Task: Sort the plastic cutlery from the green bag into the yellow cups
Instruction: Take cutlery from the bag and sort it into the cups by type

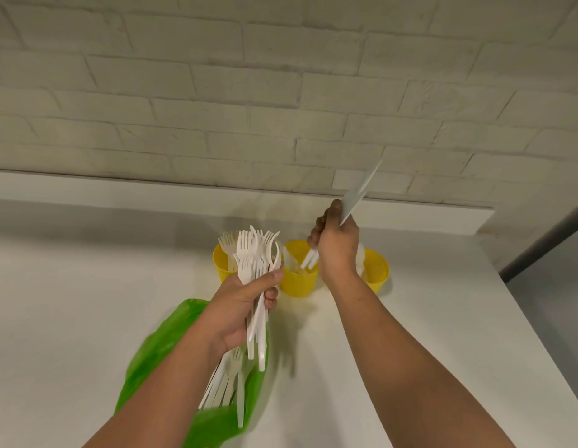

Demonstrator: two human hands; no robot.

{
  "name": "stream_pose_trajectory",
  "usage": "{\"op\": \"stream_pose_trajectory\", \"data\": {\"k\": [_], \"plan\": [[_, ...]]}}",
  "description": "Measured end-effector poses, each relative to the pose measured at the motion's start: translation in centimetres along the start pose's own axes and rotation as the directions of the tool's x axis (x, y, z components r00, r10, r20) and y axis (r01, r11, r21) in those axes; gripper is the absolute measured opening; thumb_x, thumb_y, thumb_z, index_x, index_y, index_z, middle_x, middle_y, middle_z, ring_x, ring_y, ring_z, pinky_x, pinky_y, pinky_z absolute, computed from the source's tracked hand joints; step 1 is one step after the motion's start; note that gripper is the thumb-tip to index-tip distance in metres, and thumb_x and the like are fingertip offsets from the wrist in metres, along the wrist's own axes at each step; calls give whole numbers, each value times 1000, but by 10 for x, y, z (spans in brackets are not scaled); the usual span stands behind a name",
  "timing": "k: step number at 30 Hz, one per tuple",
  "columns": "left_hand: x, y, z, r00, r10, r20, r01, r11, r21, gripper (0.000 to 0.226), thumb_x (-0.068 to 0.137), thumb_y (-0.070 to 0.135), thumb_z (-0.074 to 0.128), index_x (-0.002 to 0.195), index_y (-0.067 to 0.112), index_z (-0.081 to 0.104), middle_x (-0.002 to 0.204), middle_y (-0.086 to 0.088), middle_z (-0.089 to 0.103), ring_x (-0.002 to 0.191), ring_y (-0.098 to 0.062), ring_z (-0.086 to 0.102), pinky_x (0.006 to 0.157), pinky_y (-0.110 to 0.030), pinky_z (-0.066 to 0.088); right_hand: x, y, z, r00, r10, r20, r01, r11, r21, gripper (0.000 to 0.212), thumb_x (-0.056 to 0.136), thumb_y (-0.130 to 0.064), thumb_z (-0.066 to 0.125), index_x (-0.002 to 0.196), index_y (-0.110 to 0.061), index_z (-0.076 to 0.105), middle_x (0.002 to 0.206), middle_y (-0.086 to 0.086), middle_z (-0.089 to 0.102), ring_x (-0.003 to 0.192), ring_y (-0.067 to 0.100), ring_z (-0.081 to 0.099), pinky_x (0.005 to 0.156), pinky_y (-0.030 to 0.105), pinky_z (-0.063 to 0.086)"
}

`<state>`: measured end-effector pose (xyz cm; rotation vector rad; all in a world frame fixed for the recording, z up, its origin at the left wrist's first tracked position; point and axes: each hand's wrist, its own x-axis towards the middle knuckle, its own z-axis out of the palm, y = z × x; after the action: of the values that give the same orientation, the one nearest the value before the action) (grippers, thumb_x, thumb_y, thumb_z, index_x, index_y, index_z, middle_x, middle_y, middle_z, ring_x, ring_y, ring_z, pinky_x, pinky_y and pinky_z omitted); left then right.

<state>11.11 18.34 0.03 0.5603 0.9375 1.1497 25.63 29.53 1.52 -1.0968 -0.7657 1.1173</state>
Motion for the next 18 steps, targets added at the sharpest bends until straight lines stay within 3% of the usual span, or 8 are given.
{"op": "stream_pose_trajectory", "data": {"k": [3, 7, 12, 16, 18], "plan": [[-3, 4, 1, 999, 29, -20, -29, 1000, -2, 35, 84, 18, 76, 117, 7, 71, 79, 1, 59, 60, -10, 49, 52, -18, 44, 8, 5, 7, 998, -56, 34, 58, 997, -44, 36, 108, -38, 45, 81, -14, 49, 53, -4, 38, 45, 14, 37, 47, 28, 39], [-1, 7, 2, 997, 65, -36, -65, 998, -5, 7, 95, 20, 68, 99, 14, 68, 79, -1, 59, 59, -11, 48, 52, -19, 46, 20, 21, 9, 994, -91, 67, 107, 953, -282, 45, 94, -48, 63, 80, -6, 57, 64, 6, 47, 56, 20, 45, 57, 34, 40], [7, 7, 4, 986, 148, -78, -147, 989, 16, 5, 99, 21, 64, 101, 17, 65, 78, 0, 57, 58, -11, 46, 53, -21, 43, 27, 50, -1, 986, 14, 169, 81, 834, -546, 40, 95, -39, 64, 65, -13, 60, 59, 2, 63, 58, 20, 59, 66, 33, 50], [12, 5, 3, 979, 177, -97, -172, 983, 58, 5, 99, 19, 64, 99, 15, 64, 78, -1, 57, 58, -12, 46, 54, -22, 42, 29, 56, -5, 963, -11, 268, 173, 789, -589, 6, 86, -23, 66, 86, -18, 68, 71, 6, 71, 71, 26, 69, 73, 38, 56], [14, 3, 2, 979, 179, -95, -174, 983, 67, 5, 99, 19, 64, 100, 14, 64, 79, -1, 58, 58, -12, 47, 55, -23, 43, 28, 54, -5, 950, -23, 313, 211, 785, -582, 12, 83, -21, 68, 94, -27, 69, 75, 2, 73, 74, 23, 71, 74, 35, 56]]}}
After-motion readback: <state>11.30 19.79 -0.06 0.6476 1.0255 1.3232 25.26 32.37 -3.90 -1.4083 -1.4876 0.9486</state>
